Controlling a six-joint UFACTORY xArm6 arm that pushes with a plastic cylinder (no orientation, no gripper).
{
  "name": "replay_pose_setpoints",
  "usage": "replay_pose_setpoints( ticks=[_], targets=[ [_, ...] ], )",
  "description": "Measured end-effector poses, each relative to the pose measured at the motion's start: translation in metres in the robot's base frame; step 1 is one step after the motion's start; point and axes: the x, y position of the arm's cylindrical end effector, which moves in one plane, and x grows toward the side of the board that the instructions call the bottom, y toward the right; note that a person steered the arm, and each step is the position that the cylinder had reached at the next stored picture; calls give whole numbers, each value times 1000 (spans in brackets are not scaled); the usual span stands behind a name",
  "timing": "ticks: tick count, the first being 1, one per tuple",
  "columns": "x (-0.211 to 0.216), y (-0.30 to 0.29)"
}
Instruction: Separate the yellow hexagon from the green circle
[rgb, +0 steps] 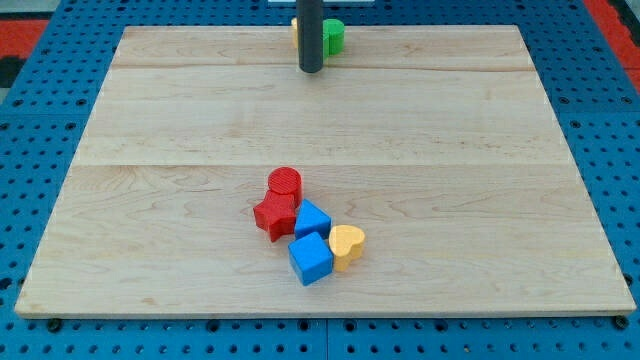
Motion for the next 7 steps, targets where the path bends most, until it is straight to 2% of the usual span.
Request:
replay_pose_setpoints(
  ticks=[1,3,4,5,6,7],
  targets=[
    [1,2],
    [47,-1],
    [37,34],
    [-13,93],
    [-72,104],
    [-83,77]
  ],
)
